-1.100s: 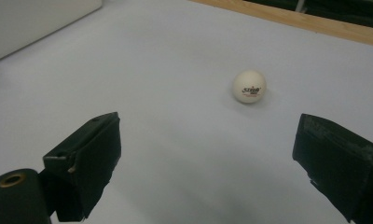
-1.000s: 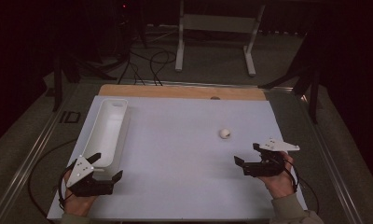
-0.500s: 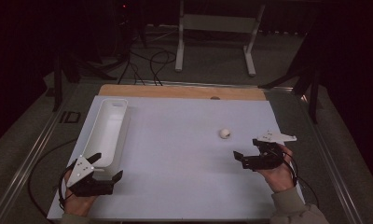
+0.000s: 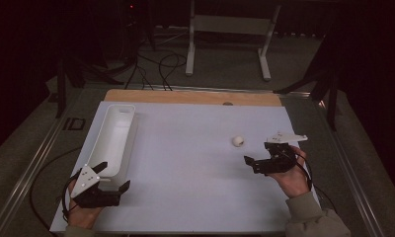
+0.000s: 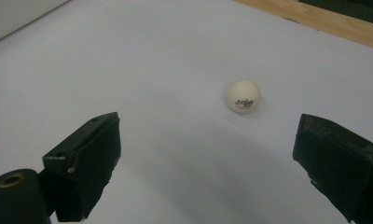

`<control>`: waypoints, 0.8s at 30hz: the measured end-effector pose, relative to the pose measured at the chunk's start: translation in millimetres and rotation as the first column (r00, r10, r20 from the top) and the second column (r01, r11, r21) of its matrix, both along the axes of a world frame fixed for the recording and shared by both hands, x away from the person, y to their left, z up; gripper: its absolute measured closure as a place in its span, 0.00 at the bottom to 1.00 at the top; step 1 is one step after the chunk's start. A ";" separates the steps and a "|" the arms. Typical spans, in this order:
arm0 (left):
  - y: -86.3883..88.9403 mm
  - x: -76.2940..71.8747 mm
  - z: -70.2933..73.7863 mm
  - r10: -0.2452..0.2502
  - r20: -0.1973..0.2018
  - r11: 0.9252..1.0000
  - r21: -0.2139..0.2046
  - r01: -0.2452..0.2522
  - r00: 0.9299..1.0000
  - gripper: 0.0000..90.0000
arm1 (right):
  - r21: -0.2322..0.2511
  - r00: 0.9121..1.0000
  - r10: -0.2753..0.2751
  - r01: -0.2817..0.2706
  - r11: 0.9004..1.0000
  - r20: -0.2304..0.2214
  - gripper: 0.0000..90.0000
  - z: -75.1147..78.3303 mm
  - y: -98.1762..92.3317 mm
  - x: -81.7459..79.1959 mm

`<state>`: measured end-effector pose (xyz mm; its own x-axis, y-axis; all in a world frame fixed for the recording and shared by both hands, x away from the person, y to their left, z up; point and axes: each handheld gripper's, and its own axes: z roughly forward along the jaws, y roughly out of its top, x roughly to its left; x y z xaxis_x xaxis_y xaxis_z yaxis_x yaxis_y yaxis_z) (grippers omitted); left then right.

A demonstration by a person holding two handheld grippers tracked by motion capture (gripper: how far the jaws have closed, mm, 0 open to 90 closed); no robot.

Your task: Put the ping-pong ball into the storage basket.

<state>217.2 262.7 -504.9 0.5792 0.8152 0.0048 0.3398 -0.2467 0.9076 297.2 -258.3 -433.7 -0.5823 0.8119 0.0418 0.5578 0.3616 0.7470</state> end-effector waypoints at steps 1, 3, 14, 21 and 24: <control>0.0 0.0 0.0 0.000 0.000 1.000 -0.001 0.000 1.000 0.01 | 0.001 1.000 -0.001 0.001 1.000 -0.002 0.08 0.4 0.4 0.8; 0.1 0.1 -0.1 0.000 -0.001 1.000 0.000 0.000 1.000 0.01 | -0.001 1.000 0.000 0.000 1.000 -0.005 0.08 0.6 0.6 1.5; 0.0 0.3 -0.2 -0.001 -0.002 1.000 0.000 0.001 1.000 0.01 | -0.020 1.000 0.009 -0.010 1.000 -0.026 0.08 6.3 -0.1 12.5; 0.6 0.4 0.0 -0.001 -0.001 1.000 -0.002 0.001 1.000 0.01 | -0.037 0.999 0.009 -0.011 0.999 -0.041 0.08 8.0 -1.8 19.6; 0.4 0.4 -0.1 -0.001 -0.002 1.000 -0.003 0.001 1.000 0.01 | -0.038 0.999 0.006 -0.008 0.999 -0.042 0.08 8.3 -2.0 20.9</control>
<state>217.7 263.2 -504.9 0.5803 0.8144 0.0018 0.3409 -0.2449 0.9077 318.1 -260.3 -425.4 -0.5863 0.8093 0.0359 0.5860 0.3931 0.7086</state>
